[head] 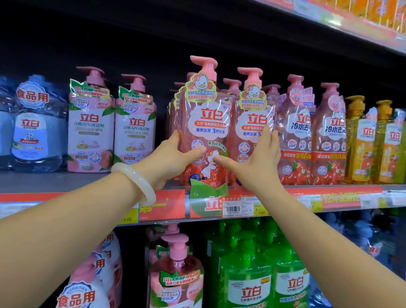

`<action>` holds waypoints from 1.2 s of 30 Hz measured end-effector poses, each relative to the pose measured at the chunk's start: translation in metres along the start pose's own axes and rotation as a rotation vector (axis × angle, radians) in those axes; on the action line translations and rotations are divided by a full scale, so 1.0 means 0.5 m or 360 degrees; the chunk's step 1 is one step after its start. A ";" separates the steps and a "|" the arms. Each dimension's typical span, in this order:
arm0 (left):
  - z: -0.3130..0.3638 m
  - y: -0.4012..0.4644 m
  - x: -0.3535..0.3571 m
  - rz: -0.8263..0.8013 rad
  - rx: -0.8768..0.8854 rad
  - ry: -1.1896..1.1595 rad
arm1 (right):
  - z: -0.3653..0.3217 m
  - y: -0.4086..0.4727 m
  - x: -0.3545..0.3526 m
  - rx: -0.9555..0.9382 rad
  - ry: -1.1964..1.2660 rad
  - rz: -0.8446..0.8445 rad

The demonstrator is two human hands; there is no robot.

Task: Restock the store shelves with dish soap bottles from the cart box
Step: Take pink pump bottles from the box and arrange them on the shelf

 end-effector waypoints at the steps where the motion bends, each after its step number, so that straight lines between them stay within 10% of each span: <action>1: 0.005 -0.011 0.000 -0.0006 -0.0005 0.0041 | 0.003 -0.001 0.000 0.0009 0.0017 0.0019; 25: 0.011 -0.055 0.003 0.0066 -0.0130 0.0086 | 0.052 -0.012 -0.017 0.0054 0.0018 0.0015; 29: 0.025 -0.072 -0.017 0.0152 -0.0112 0.0413 | -0.022 -0.021 -0.020 -0.0372 -0.0230 0.0138; 36: 0.023 -0.186 -0.150 0.0356 0.0312 0.1665 | -0.210 -0.058 0.051 -0.0729 -0.0430 -0.0649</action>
Point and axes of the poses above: each hand's wrist, its own y-axis towards the middle knuckle, its own x-axis out of the palm, z = x × y, the point moved 1 cm from there along y, towards the middle knuckle, and after that the axes turned 13 degrees about -x, right-handed, at the moved point
